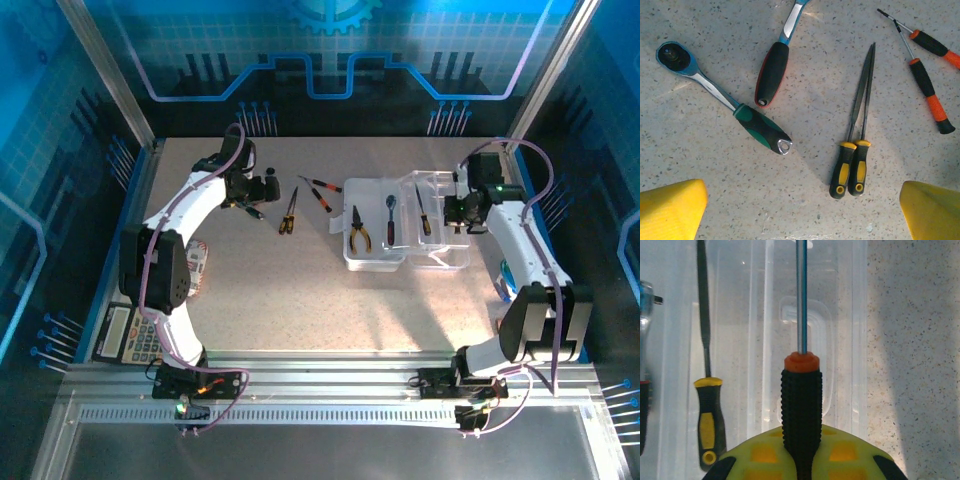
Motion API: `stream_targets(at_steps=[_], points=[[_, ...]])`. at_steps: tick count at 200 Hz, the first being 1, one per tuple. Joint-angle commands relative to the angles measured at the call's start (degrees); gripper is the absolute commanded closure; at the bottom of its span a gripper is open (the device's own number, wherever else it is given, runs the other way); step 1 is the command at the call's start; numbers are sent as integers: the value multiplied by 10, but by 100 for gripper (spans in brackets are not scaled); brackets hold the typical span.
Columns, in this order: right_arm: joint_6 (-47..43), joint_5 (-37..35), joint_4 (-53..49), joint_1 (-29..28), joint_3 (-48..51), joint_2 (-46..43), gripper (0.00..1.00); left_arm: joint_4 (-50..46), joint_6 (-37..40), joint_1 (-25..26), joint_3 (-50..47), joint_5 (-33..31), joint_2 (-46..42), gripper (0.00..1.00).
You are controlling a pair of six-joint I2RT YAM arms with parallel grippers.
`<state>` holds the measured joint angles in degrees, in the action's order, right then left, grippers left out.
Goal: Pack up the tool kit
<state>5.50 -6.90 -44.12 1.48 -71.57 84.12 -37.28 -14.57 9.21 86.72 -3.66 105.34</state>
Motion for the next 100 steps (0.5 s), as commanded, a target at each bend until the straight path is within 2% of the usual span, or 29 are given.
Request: stream_targets(at_steps=[1, 68, 100], points=[[-9, -17, -10, 5, 4, 13, 96, -13, 14, -2, -9, -14, 12, 1], [-7, -26, 7, 11, 6, 36, 89, -23, 22, -14, -1, -25, 39, 1], [-8, -19, 6, 11, 6, 33, 76, -30, 33, -18, 24, -32, 68, 1]])
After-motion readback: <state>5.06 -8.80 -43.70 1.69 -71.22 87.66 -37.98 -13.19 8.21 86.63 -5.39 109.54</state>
